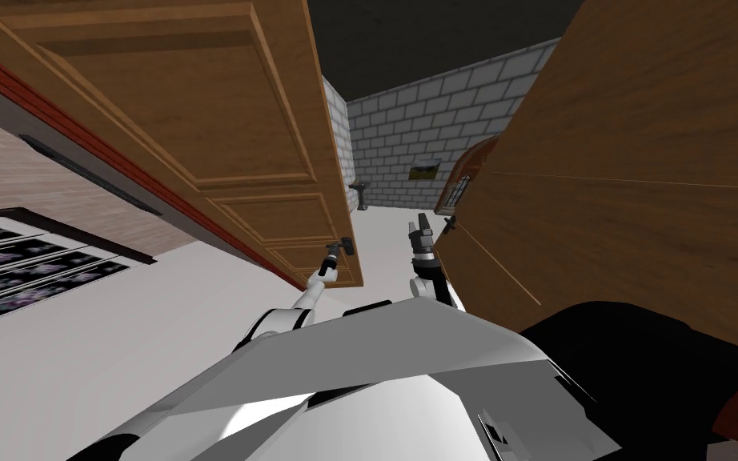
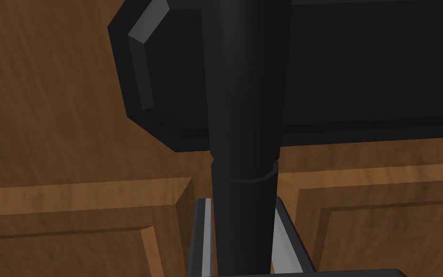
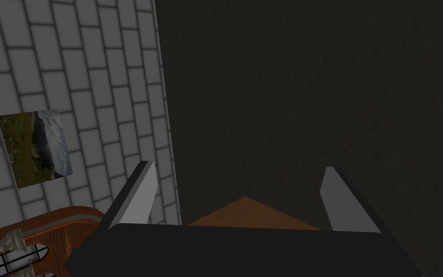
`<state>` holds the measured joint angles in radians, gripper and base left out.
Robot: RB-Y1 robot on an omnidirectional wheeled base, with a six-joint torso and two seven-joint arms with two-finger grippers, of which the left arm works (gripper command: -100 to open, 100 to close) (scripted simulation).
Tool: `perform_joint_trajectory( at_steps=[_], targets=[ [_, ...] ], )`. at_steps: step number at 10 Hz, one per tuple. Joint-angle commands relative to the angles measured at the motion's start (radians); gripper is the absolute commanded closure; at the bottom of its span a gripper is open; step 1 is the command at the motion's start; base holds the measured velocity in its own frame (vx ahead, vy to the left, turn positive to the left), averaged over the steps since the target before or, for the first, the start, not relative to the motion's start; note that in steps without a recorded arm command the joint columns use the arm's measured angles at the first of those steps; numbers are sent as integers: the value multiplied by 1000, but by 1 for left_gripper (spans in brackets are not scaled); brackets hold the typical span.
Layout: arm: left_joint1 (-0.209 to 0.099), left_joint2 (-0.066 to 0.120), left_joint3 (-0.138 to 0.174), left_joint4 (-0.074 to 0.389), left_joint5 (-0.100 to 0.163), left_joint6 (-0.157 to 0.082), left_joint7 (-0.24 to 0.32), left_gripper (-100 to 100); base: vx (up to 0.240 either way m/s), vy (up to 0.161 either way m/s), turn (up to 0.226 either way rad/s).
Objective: Push the door open
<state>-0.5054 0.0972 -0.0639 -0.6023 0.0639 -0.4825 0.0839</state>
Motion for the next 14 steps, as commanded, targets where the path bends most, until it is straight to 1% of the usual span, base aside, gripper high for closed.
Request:
perform_joint_trajectory(
  at_steps=[1,5,6,7,10,11,12,14],
  targets=[
    [-22,12,26,19,9,-8,-8,100,149,-151,68],
    [-19,20,60,21,20,-7,-21,100,137,-140,66],
    [-19,20,60,21,20,-7,-21,100,89,-109,51],
    [-18,22,75,21,25,-7,-26,100,86,-119,45],
    [-17,25,97,22,32,-6,-35,100,133,-125,68],
    [-8,28,94,22,31,-4,-34,100,58,-45,46],
    [-7,37,110,20,37,-2,-39,100,122,-56,52],
    [-5,42,121,21,41,-3,-43,100,148,-78,51]
  ],
)
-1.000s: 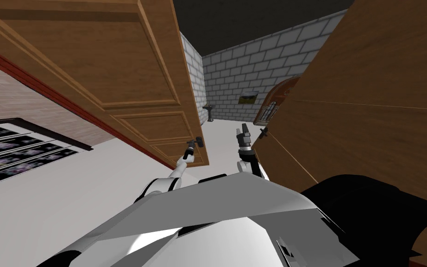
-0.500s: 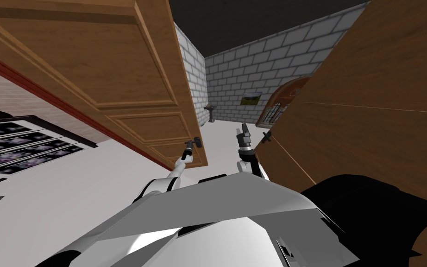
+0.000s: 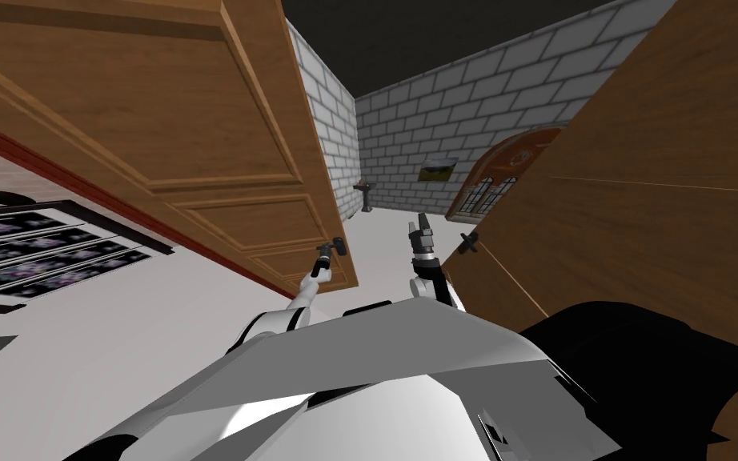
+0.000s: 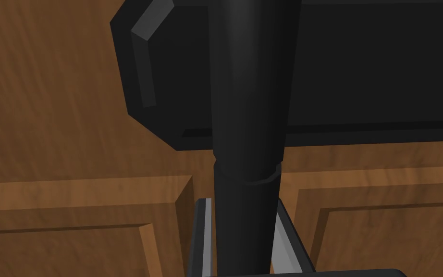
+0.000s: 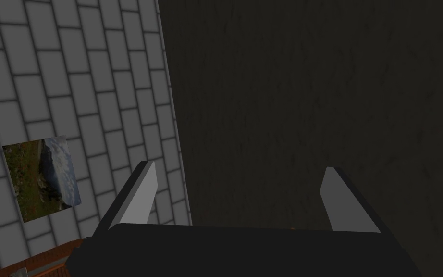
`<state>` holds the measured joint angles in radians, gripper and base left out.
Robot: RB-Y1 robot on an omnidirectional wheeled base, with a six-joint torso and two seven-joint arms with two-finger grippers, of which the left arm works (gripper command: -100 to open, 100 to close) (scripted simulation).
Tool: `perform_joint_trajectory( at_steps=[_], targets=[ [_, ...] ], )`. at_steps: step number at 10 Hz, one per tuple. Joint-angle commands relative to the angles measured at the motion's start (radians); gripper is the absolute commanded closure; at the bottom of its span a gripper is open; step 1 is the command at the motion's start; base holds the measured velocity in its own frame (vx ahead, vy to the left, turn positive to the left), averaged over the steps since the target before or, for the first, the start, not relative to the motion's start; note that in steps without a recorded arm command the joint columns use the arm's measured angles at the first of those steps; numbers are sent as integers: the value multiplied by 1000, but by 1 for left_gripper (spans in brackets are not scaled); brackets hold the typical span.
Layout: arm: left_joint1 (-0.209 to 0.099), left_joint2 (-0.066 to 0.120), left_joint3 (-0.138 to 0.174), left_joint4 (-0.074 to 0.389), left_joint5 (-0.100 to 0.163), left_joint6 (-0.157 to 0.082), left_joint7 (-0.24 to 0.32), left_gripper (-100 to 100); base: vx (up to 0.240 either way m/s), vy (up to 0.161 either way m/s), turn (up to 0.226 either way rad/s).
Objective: Push the door open
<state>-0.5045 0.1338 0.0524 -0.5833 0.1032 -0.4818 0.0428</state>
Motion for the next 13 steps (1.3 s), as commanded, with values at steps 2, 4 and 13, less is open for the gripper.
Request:
perform_joint_trajectory(
  at_steps=[2,4,13],
  targets=[
    [-4,13,20,4,7,-5,-7,100,169,-76,41],
    [-3,17,28,5,10,-5,-10,100,149,-65,36],
    [9,57,109,15,40,-10,-38,100,169,-97,60]
  ],
)
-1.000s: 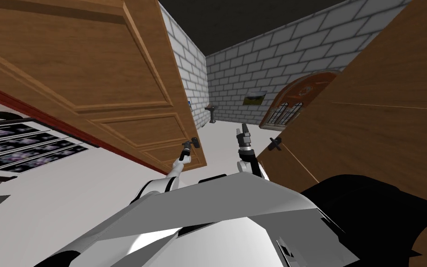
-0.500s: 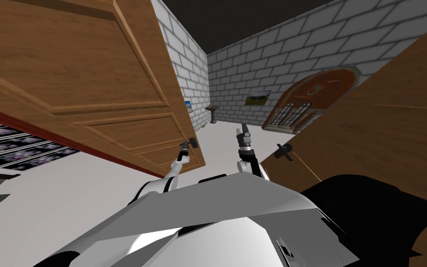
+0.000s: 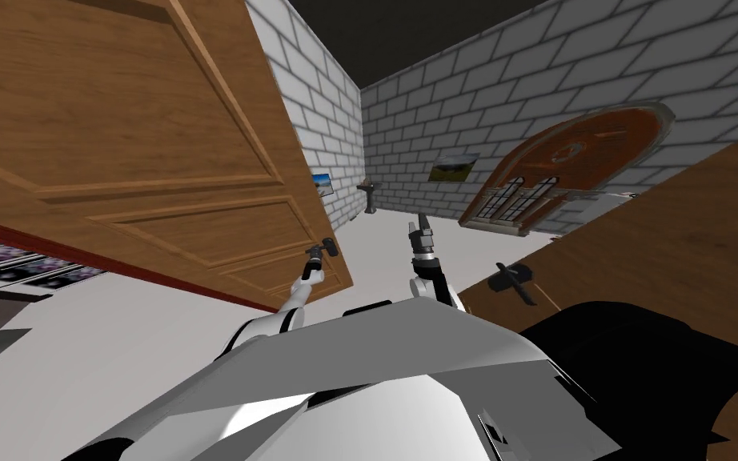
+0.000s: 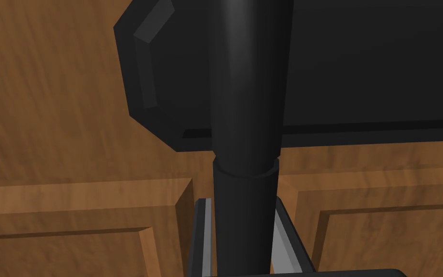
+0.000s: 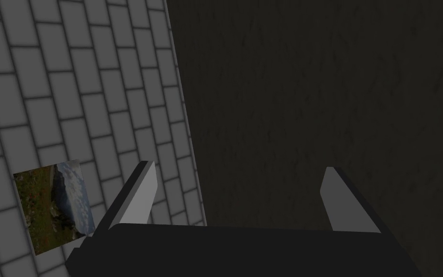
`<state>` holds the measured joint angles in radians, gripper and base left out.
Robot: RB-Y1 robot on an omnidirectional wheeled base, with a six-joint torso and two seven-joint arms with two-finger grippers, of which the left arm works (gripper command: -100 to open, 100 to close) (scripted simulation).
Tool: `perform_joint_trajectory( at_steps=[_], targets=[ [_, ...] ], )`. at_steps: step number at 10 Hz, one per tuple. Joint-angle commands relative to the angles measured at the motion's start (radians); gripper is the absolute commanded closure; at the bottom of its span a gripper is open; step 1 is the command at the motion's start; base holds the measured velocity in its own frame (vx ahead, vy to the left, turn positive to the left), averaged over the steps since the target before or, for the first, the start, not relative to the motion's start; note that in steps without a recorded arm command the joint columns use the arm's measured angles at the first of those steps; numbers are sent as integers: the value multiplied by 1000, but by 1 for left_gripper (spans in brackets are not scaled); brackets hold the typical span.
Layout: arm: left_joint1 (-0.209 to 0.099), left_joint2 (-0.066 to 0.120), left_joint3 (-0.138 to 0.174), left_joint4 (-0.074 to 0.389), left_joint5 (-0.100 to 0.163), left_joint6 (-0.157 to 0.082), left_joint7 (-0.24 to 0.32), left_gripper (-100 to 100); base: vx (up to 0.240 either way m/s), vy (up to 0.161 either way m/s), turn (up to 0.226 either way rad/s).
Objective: Push the door open
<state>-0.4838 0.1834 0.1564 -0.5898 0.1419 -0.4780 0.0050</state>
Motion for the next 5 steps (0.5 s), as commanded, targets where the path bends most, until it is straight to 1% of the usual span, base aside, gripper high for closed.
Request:
perform_joint_trajectory(
  at_steps=[1,5],
  targets=[
    [-10,15,21,24,8,-15,-6,100,147,-92,67],
    [-4,35,62,29,23,-17,-21,100,188,-117,76]
  ],
)
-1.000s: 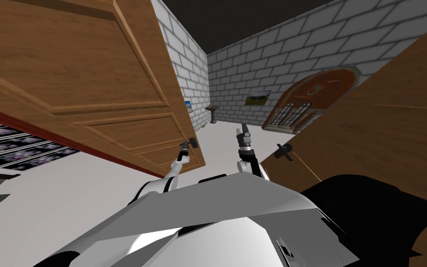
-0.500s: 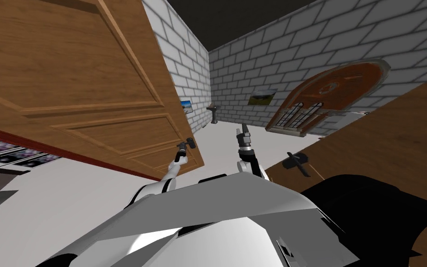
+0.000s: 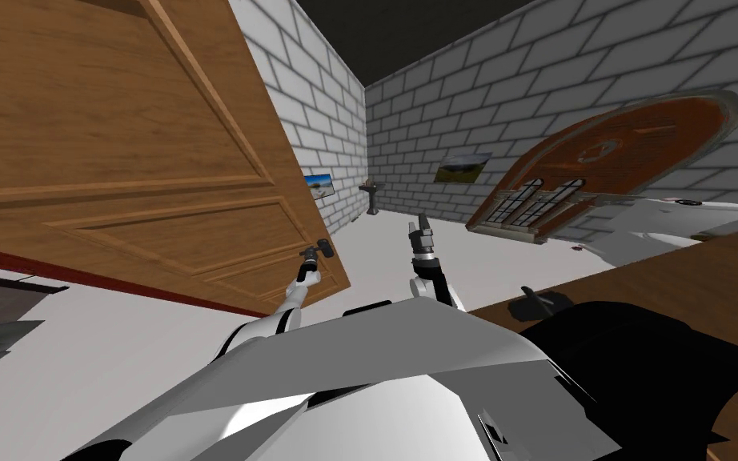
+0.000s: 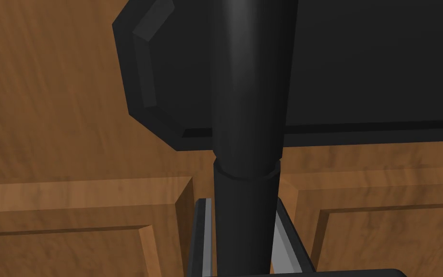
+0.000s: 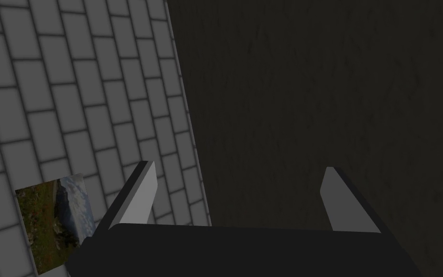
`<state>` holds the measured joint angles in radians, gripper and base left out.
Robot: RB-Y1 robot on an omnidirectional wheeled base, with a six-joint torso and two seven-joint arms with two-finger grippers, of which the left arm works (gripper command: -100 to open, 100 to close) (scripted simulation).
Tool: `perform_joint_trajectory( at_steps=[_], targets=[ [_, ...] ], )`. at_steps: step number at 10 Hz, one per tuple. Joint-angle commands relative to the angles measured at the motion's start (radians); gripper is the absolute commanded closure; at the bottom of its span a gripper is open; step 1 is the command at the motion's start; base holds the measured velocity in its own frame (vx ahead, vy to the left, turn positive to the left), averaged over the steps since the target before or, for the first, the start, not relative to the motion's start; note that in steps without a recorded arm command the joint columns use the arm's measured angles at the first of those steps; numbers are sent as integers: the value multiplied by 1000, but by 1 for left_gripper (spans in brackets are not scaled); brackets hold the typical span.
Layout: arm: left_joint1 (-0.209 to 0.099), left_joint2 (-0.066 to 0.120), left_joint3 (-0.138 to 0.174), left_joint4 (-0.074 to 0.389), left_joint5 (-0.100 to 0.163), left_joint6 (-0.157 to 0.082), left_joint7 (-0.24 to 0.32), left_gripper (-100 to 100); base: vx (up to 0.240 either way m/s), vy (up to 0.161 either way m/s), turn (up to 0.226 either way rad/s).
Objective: Push the door open
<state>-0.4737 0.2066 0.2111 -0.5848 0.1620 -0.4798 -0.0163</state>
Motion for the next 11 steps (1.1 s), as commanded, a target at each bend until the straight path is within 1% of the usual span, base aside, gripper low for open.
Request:
perform_joint_trajectory(
  at_steps=[1,5,8,9,10,11],
  targets=[
    [-13,17,17,25,6,-16,-3,100,194,-121,76],
    [-8,34,52,29,19,-18,-15,100,174,-106,65],
    [-5,43,71,31,26,-19,-22,100,141,-92,54],
    [5,45,70,23,26,-14,-21,100,56,-35,52],
    [8,53,86,24,32,-15,-27,100,114,-38,57],
    [9,57,93,25,35,-16,-30,100,203,-52,58]
  ],
)
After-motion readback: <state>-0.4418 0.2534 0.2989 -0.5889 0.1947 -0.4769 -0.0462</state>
